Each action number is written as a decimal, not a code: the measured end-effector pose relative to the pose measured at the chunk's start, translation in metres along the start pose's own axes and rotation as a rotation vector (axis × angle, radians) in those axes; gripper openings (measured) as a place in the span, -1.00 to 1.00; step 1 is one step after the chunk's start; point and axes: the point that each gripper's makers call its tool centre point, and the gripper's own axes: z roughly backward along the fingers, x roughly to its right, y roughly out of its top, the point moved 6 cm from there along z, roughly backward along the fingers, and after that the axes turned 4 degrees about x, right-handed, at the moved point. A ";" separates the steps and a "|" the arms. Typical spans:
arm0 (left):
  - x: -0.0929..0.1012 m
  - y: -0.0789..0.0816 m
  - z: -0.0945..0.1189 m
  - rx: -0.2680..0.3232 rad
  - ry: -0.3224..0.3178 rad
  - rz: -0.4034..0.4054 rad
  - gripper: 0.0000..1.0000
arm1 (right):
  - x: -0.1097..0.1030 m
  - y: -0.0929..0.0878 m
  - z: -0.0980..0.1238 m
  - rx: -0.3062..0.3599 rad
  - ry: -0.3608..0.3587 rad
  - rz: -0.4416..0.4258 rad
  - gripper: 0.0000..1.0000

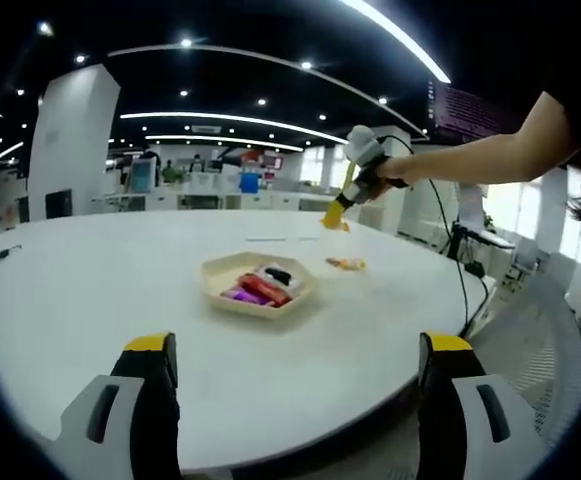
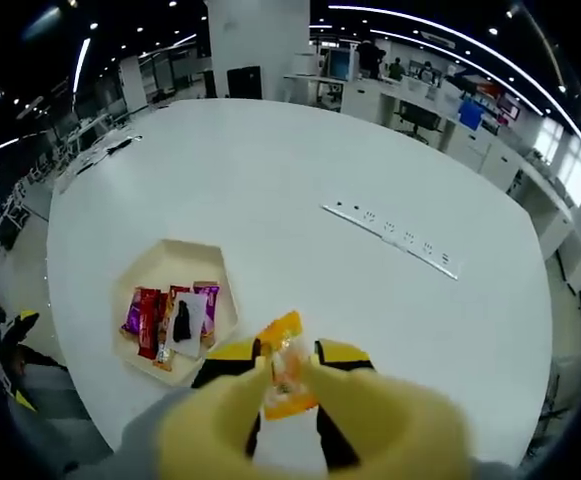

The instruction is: Place the target food into the container with the food tongs after gripping and lifting it, then release it inside without dropping or visibly crushing the food.

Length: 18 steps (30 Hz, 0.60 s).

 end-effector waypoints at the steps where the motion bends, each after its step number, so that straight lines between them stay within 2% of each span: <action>1: 0.000 0.000 0.000 0.002 0.000 -0.001 0.94 | -0.002 0.002 0.001 0.003 0.002 0.001 -0.60; 7: 0.000 0.000 0.001 0.001 -0.005 -0.009 0.95 | -0.015 0.015 0.001 0.025 0.019 0.003 -0.60; 18: 0.000 0.000 0.002 0.011 0.002 -0.011 0.97 | -0.057 0.042 -0.008 0.055 0.086 0.044 -0.59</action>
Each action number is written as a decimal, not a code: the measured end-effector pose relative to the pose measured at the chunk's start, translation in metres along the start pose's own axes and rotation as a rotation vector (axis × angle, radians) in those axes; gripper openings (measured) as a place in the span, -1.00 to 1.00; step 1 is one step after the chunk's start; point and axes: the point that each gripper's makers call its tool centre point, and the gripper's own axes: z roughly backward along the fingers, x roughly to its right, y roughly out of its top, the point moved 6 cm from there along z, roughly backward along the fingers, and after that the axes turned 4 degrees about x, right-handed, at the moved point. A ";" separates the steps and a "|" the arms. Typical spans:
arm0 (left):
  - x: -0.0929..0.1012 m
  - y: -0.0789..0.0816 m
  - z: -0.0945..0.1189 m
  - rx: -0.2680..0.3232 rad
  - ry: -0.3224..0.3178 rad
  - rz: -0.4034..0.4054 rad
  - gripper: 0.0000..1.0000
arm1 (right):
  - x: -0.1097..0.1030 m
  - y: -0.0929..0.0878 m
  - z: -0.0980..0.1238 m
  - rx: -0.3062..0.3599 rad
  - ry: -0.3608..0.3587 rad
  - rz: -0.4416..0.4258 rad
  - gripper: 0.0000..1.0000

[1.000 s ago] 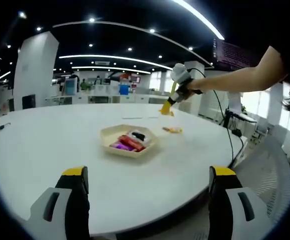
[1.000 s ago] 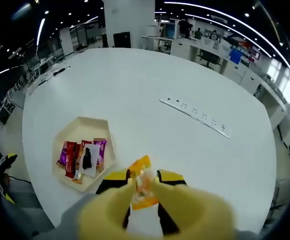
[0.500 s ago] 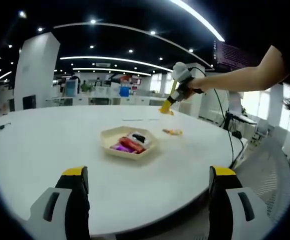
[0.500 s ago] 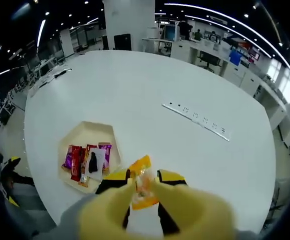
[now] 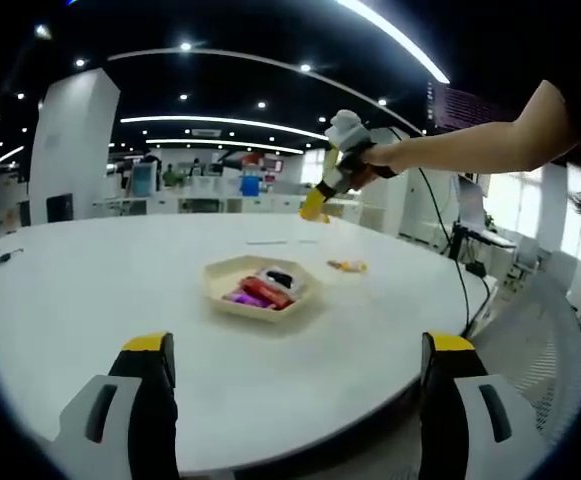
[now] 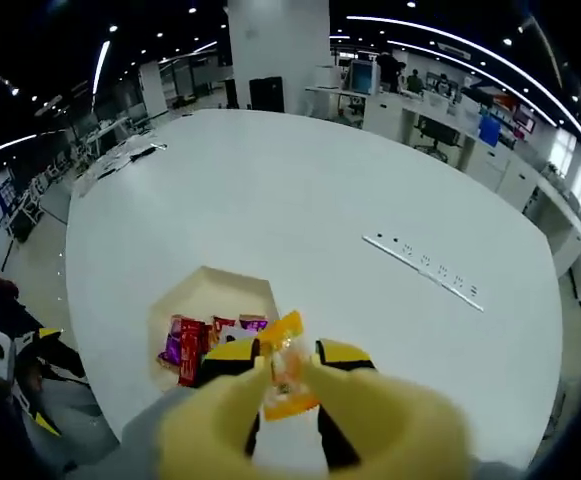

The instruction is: Place the target food into the container with the food tongs after gripping and lifting it, then release it inside without dropping or visibly crushing the food.

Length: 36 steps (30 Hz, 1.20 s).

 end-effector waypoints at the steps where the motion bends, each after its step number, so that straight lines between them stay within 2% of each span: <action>1: 0.000 0.000 0.000 0.000 -0.001 -0.002 0.97 | -0.003 0.002 -0.001 0.002 0.005 0.003 -0.59; 15: 0.000 0.001 0.000 0.005 -0.003 0.003 0.96 | -0.045 0.026 -0.019 0.017 0.082 0.040 -0.58; 28: -0.001 0.003 0.000 0.014 0.010 -0.010 0.98 | -0.050 0.046 -0.036 0.022 0.117 0.071 -0.57; 30: -0.001 0.003 0.000 0.015 0.011 -0.011 0.98 | -0.053 0.049 -0.038 0.036 0.139 0.073 -0.51; 31: -0.001 0.003 0.000 0.015 0.011 -0.010 0.98 | -0.058 0.051 -0.039 0.059 0.178 0.055 -0.48; 36: -0.002 0.003 0.000 0.015 0.014 -0.011 0.98 | -0.061 0.052 -0.039 0.054 0.181 0.063 -0.43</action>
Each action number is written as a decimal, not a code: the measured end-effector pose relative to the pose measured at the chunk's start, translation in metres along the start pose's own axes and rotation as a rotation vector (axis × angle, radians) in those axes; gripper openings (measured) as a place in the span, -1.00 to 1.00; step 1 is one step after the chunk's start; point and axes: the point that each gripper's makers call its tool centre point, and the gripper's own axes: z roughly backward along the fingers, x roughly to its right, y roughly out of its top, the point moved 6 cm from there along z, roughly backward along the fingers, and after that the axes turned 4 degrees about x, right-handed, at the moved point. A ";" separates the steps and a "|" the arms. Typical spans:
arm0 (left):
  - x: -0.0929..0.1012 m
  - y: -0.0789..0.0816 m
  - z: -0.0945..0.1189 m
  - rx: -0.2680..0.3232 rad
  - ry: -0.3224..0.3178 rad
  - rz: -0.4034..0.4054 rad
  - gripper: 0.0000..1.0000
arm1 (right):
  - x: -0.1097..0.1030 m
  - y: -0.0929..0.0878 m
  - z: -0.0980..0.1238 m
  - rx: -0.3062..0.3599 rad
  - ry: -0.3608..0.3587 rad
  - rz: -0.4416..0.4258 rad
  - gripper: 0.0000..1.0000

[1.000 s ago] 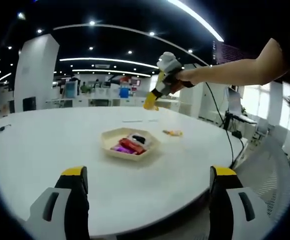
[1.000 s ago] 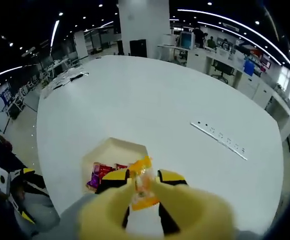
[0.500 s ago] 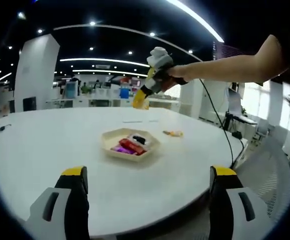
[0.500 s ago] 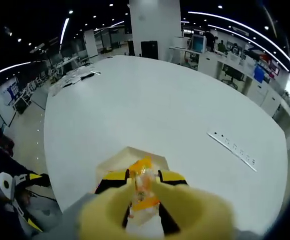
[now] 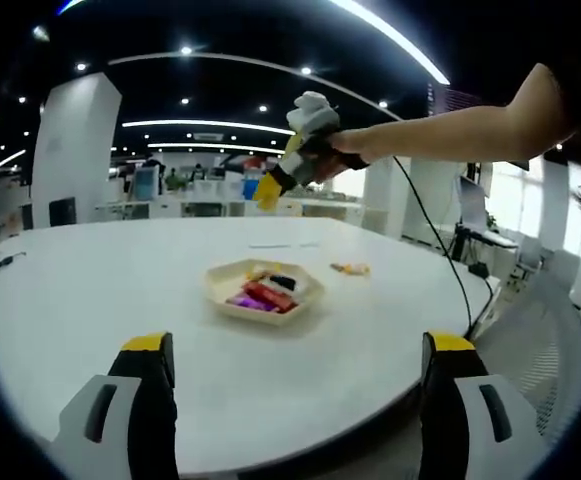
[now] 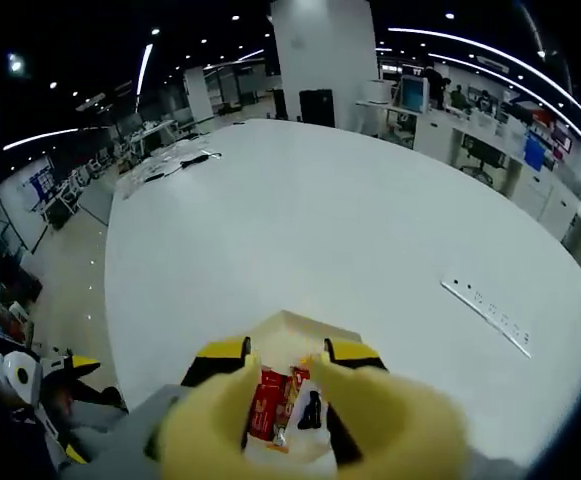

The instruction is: Place the target food into the container with the food tongs after gripping and lifting it, then release it inside without dropping or visibly crushing the food.

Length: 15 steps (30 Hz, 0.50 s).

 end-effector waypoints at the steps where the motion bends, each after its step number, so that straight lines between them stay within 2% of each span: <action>1: 0.000 0.000 0.000 0.000 0.001 0.001 0.98 | 0.001 -0.001 0.000 -0.003 -0.001 0.004 -0.43; 15: -0.001 -0.001 -0.001 -0.014 -0.001 0.001 0.98 | 0.017 -0.012 0.017 0.003 -0.029 -0.017 -0.42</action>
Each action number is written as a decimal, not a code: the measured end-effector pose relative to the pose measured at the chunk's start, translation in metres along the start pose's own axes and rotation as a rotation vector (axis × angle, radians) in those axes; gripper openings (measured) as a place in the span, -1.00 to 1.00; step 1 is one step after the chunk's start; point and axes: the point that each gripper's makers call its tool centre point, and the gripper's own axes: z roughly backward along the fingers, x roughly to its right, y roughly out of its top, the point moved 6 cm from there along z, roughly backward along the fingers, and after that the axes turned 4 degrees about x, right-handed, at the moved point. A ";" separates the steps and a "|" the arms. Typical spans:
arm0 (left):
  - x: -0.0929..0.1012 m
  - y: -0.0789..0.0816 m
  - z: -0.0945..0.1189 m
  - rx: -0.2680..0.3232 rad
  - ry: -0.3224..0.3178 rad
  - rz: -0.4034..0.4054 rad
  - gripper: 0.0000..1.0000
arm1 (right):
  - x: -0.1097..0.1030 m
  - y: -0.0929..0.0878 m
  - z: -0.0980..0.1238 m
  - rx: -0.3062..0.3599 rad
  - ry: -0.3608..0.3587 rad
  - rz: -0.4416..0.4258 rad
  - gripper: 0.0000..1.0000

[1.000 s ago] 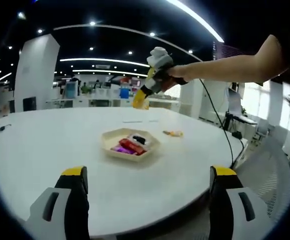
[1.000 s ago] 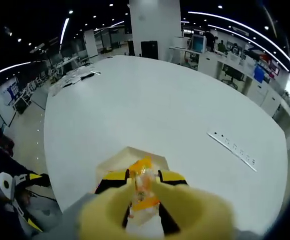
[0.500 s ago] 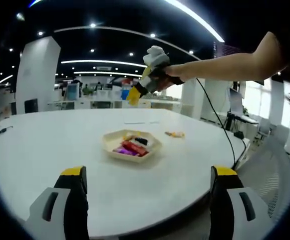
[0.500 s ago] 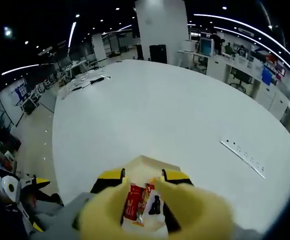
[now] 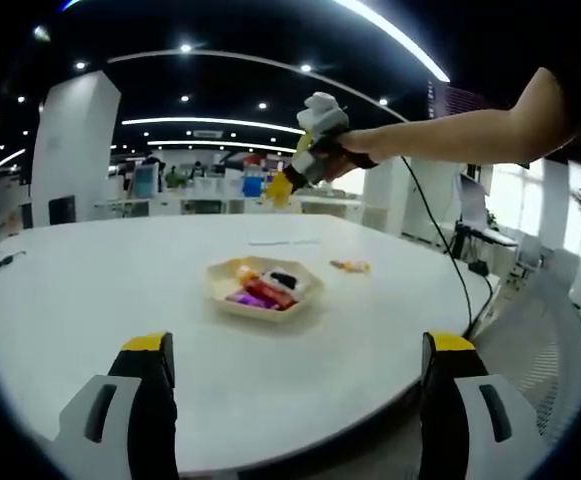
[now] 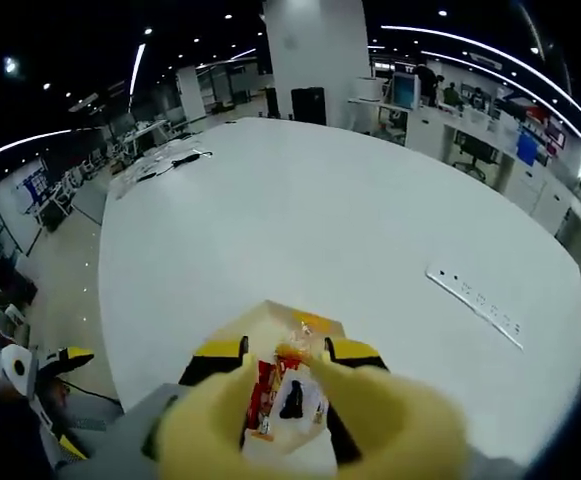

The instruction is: Place the target food into the container with the food tongs after gripping and lifting it, then release it inside without dropping or visibly crushing the food.

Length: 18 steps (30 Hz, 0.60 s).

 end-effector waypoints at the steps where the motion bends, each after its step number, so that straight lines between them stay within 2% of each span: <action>1: 0.000 0.000 0.000 -0.002 0.000 0.000 0.98 | 0.002 -0.002 0.002 -0.001 -0.004 -0.001 -0.41; 10: 0.000 -0.001 0.000 -0.014 -0.002 -0.002 0.98 | 0.020 -0.023 0.017 -0.015 -0.038 -0.021 -0.40; 18: 0.001 -0.002 0.001 -0.022 -0.007 -0.004 0.98 | 0.036 -0.053 0.042 -0.035 -0.095 -0.034 -0.39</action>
